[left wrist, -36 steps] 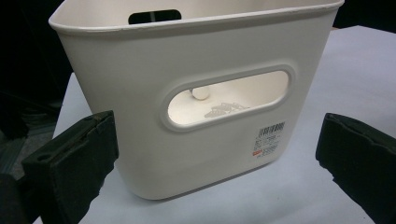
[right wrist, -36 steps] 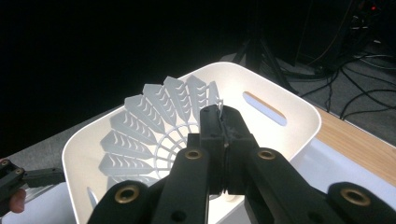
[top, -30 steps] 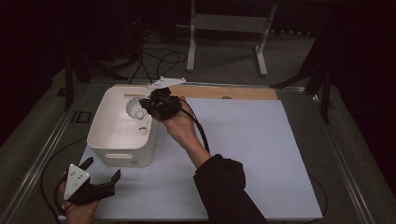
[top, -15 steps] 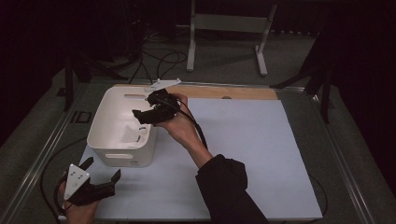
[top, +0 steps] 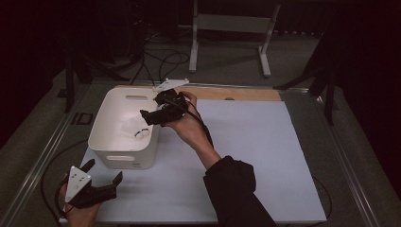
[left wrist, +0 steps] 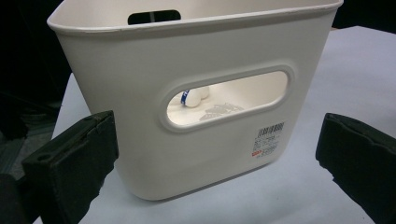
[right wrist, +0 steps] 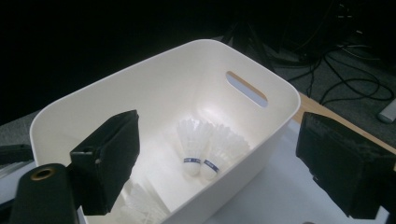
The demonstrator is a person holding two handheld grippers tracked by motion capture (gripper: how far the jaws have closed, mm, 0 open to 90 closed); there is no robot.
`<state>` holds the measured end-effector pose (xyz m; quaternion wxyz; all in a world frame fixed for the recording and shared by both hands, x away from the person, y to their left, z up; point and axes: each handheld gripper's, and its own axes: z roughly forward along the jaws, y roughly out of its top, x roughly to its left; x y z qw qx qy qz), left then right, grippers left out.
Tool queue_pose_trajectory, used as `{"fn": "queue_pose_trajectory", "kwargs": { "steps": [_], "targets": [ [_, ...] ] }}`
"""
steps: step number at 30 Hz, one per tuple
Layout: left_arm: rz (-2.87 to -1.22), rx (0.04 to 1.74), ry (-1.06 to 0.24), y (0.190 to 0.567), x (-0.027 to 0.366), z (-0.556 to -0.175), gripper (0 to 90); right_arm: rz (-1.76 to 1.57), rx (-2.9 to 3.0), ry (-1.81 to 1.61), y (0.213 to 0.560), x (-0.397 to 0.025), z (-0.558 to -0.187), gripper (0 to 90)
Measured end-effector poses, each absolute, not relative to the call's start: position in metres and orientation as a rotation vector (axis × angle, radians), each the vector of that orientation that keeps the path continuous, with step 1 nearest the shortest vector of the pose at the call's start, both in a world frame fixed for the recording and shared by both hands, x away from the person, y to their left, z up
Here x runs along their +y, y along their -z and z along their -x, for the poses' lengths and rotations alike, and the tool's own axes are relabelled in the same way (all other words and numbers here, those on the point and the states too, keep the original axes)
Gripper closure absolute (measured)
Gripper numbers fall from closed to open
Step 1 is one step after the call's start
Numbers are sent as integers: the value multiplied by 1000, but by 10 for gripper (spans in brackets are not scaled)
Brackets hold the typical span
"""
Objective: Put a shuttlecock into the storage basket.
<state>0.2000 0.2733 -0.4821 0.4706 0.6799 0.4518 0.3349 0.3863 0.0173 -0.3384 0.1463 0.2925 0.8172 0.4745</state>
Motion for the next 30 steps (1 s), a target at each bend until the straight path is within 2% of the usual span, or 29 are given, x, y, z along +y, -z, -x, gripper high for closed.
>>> {"fn": "queue_pose_trajectory", "kwargs": {
  "steps": [30],
  "targets": [
    [-1666, 1108, -817, 482, 273, -200, 1, -900, 2303, -1335, 350, -22, -386, 105]
  ]
}}
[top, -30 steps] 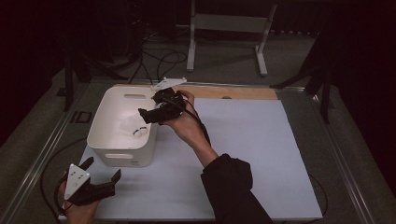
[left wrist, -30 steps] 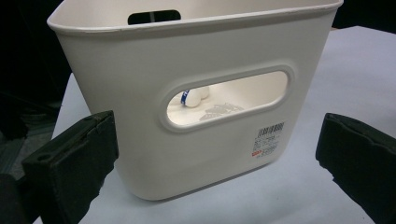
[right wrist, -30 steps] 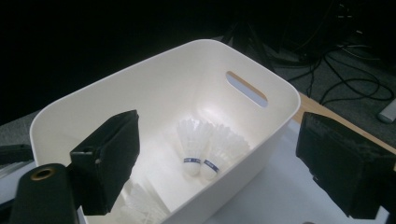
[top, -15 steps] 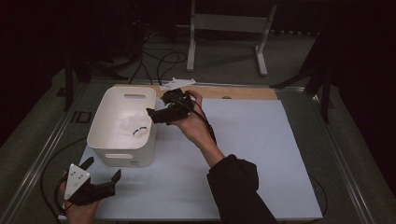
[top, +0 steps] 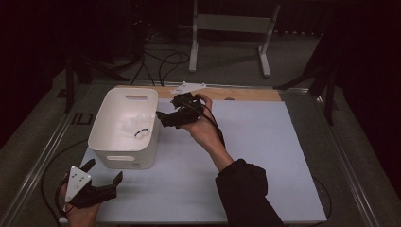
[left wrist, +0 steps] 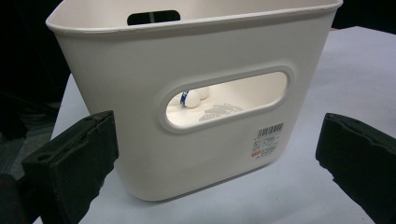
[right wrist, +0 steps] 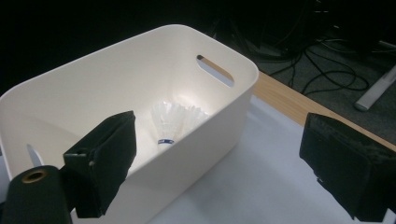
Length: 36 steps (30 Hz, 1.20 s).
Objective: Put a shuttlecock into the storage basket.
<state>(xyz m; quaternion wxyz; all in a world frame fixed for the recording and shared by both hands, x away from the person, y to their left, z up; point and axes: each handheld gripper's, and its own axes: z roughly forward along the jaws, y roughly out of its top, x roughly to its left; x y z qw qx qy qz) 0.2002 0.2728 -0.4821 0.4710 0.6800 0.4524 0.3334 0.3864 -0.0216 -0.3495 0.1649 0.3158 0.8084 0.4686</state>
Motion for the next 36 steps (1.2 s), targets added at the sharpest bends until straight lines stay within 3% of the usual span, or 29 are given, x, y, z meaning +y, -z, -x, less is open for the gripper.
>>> {"fn": "queue_pose_trajectory", "kwargs": {
  "steps": [36],
  "targets": [
    [-1664, 1106, -812, 482, 272, -201, 1, -1032, 2169, -1291, 379, -114, -358, 99]
  ]
}}
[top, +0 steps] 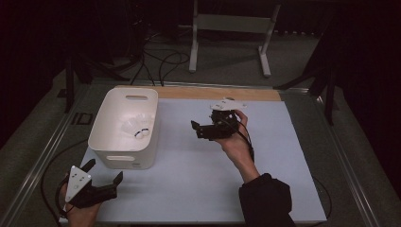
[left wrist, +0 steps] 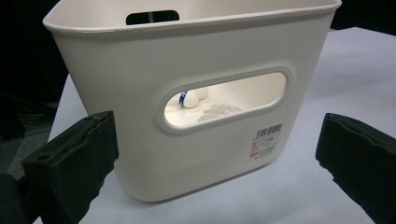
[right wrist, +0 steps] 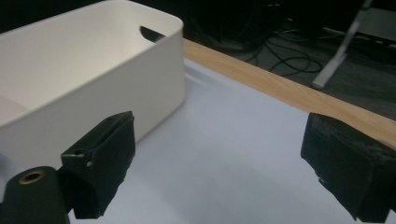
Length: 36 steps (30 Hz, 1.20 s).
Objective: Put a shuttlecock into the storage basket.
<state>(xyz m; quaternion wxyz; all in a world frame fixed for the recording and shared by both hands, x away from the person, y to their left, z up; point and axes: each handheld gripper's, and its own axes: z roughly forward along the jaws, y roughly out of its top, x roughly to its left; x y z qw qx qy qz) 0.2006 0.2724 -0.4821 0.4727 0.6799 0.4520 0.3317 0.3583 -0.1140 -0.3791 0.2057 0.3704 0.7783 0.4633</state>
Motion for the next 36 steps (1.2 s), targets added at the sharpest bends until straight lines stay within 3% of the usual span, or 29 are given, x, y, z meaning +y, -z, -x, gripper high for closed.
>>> {"fn": "queue_pose_trajectory", "kwargs": {
  "steps": [36],
  "targets": [
    [-1616, 1116, -746, 481, 272, -203, 1, -1123, 1986, -1194, 431, -222, -290, 98]
  ]
}}
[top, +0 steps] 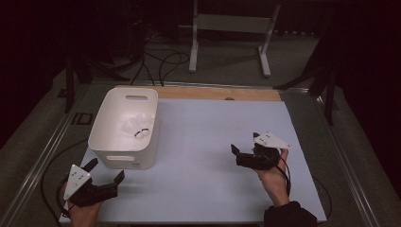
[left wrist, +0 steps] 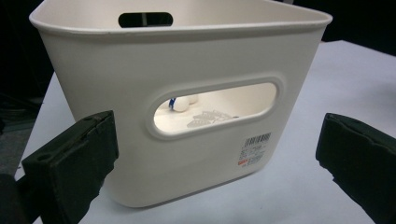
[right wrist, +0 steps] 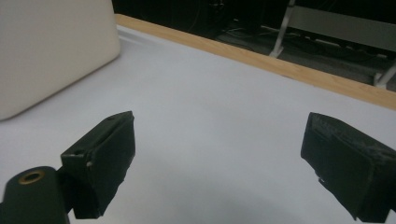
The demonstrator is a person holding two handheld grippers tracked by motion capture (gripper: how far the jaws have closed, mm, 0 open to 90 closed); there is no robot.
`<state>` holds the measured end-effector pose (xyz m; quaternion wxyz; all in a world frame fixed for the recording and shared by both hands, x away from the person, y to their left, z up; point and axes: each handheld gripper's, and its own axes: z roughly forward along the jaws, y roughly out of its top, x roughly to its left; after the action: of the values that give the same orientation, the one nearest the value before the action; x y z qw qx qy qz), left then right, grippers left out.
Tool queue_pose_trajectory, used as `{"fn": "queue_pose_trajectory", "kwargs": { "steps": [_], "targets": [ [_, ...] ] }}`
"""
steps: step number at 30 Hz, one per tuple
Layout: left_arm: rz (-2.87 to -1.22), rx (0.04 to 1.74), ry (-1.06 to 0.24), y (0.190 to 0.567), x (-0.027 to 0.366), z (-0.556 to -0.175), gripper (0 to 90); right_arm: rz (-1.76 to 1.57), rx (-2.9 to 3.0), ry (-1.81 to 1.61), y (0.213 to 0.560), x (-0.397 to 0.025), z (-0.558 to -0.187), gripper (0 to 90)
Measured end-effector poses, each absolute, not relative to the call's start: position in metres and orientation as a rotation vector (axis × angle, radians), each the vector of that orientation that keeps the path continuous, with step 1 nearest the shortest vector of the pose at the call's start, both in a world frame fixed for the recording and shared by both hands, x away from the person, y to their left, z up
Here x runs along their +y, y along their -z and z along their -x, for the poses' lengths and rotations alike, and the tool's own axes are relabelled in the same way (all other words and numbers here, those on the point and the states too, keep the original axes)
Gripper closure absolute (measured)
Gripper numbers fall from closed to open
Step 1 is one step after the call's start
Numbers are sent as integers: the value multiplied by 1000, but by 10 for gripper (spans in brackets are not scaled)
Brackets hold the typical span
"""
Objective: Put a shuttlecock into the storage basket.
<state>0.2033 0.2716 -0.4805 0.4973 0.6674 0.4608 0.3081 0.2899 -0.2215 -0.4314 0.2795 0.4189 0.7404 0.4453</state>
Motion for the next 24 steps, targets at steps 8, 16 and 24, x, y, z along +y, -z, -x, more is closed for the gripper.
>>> {"fn": "queue_pose_trajectory", "kwargs": {
  "steps": [8, 16, 24],
  "targets": [
    [-1603, 1123, -734, 479, 272, -205, 1, -1127, 1923, -1251, 442, -239, -271, 99],
    [-1598, 1116, -735, 479, 271, -207, 1, -1132, 1865, -1291, 456, -251, -254, 98],
    [-1607, 1112, -731, 480, 269, -210, 1, -1123, 1845, -1317, 468, -256, -247, 98]
  ]
}}
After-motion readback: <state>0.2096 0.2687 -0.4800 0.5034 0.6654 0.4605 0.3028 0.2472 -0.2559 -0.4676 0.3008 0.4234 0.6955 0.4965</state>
